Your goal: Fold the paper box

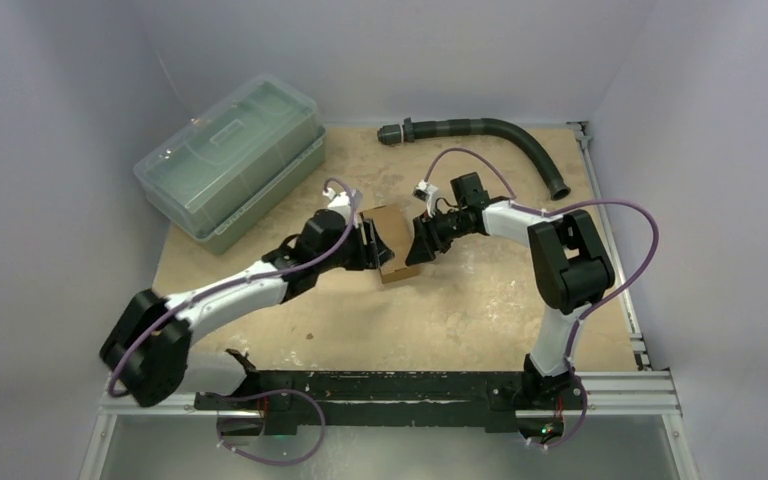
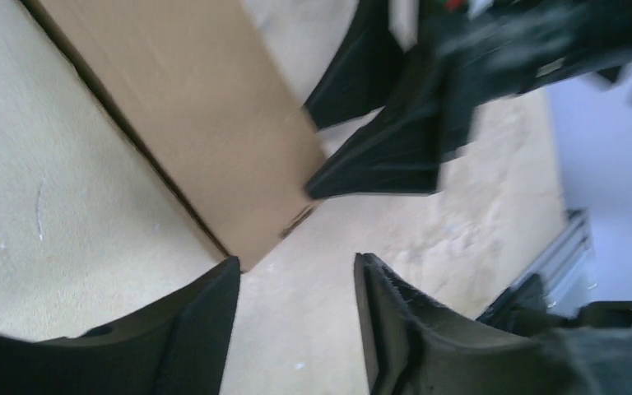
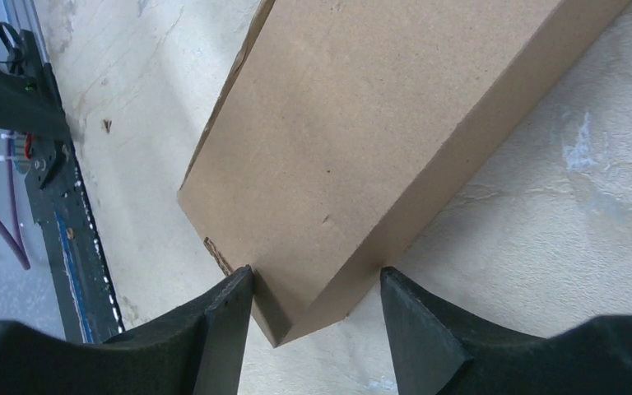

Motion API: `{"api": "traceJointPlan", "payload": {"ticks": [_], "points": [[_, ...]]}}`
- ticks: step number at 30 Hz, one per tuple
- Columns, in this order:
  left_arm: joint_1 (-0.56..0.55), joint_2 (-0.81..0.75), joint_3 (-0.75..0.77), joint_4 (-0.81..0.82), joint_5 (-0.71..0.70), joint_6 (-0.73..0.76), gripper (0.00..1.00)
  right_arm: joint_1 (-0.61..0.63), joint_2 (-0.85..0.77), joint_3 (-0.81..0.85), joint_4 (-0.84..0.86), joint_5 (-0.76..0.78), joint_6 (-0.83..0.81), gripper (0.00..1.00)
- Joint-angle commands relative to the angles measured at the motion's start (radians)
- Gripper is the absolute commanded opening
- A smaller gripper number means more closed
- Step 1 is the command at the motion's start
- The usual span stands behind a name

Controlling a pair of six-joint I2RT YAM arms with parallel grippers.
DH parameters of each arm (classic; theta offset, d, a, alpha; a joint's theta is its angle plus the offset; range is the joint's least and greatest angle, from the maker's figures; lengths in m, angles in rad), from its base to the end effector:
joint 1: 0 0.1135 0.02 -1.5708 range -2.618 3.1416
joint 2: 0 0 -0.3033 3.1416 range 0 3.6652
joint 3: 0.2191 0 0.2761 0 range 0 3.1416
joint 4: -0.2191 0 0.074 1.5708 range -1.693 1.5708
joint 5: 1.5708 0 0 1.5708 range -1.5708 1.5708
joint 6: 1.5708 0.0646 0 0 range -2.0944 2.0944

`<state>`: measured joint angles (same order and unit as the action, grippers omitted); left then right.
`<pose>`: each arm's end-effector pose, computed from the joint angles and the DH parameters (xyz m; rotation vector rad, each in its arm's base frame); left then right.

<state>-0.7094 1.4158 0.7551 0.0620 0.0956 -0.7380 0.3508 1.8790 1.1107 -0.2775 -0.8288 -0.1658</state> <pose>0.2517 -0.2242 0.2172 0.0255 2.3200 -0.8945 0.3654 0.1844 0.1566 -0.9133 2.3138 1.1433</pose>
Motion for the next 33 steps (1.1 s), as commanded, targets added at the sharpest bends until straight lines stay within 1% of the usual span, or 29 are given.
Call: {"api": "traceJointPlan", "payload": {"ticks": [1, 3, 4, 5, 8, 9, 11, 14, 16, 21, 27, 28, 29, 31, 33], "points": [[0.009, -0.229, -0.032, 0.017, -0.114, 0.027, 0.61, 0.021, 0.035, -0.006, -0.054, 0.085, -0.068, 0.62], [0.034, -0.3, -0.084, -0.001, -0.148, 0.011, 0.74, 0.022, 0.025, -0.004, -0.059, 0.088, -0.075, 0.65], [0.057, -0.329, -0.122, 0.004, -0.148, -0.01, 0.78, 0.022, 0.015, -0.002, -0.064, 0.093, -0.079, 0.67], [0.087, -0.359, -0.166, 0.026, -0.128, -0.039, 0.8, 0.022, 0.006, 0.002, -0.072, 0.094, -0.086, 0.69], [0.171, -0.433, -0.317, 0.212, -0.027, -0.157, 0.84, 0.017, -0.031, 0.003, -0.08, 0.096, -0.095, 0.75], [0.194, -0.438, -0.357, 0.266, -0.012, -0.207, 0.86, 0.017, -0.045, 0.0, -0.075, 0.1, -0.096, 0.76], [0.22, -0.401, -0.396, 0.352, 0.004, -0.242, 0.87, 0.013, -0.064, -0.004, -0.075, 0.104, -0.099, 0.79], [0.232, -0.256, -0.329, 0.379, 0.038, -0.221, 0.88, 0.004, -0.082, 0.0, -0.083, 0.101, -0.107, 0.82], [0.233, -0.142, -0.261, 0.39, 0.061, -0.196, 0.88, -0.004, -0.098, 0.001, -0.087, 0.099, -0.111, 0.82], [0.237, 0.069, -0.096, 0.407, 0.07, -0.162, 0.88, -0.021, -0.142, -0.006, -0.091, 0.097, -0.128, 0.83], [0.237, 0.258, 0.02, 0.399, 0.085, -0.167, 0.81, -0.023, -0.152, 0.005, -0.114, 0.072, -0.157, 0.83], [0.236, 0.283, 0.032, 0.401, 0.092, -0.17, 0.78, -0.023, -0.155, 0.006, -0.118, 0.07, -0.16, 0.83], [0.235, 0.305, 0.041, 0.409, 0.103, -0.172, 0.73, -0.023, -0.159, 0.006, -0.117, 0.067, -0.162, 0.83], [0.236, 0.347, 0.054, 0.42, 0.12, -0.177, 0.65, -0.023, -0.17, 0.006, -0.12, 0.063, -0.164, 0.82], [0.235, 0.37, 0.063, 0.422, 0.132, -0.179, 0.54, -0.023, -0.186, 0.006, -0.12, 0.061, -0.164, 0.82]]}}
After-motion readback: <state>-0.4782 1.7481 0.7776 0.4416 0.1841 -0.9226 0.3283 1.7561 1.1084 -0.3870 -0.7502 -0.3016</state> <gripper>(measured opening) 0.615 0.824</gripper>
